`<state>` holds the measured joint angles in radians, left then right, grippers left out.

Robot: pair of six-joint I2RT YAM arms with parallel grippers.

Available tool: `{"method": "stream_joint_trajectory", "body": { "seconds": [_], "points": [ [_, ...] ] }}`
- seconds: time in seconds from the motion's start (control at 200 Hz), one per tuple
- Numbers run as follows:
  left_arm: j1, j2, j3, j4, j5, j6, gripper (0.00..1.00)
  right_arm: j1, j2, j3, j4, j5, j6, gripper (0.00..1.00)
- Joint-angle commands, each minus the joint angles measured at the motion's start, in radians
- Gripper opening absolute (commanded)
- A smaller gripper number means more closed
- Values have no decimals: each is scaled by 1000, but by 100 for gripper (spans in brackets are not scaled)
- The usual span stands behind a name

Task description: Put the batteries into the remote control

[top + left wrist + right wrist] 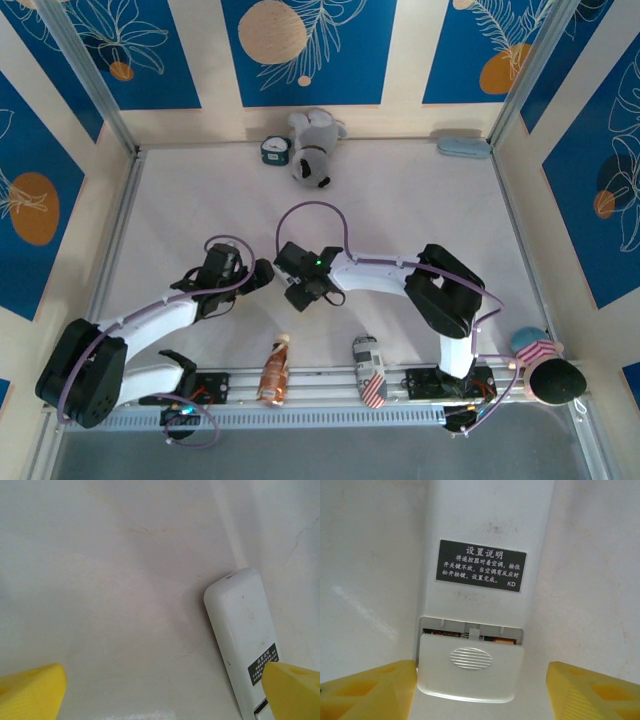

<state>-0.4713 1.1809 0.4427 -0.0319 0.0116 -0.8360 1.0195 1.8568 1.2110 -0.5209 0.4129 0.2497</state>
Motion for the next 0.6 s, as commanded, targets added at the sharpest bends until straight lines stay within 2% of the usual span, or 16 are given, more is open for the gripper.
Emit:
{"method": "stream_joint_trajectory", "body": {
  "seconds": [0.0,0.31,0.4,0.595],
  "points": [
    [14,19,7,17,21,9,100,-6,-63,7,18,4,39,72],
    [13,52,26,26,36,18,100,-9,-158,-44,35,5,146,74],
    [13,67,49,18,39,39,100,-23,-199,-73,37,-27,277,71],
    [13,120,101,45,54,97,100,-41,-270,-166,32,-68,653,57]
  ]
}}
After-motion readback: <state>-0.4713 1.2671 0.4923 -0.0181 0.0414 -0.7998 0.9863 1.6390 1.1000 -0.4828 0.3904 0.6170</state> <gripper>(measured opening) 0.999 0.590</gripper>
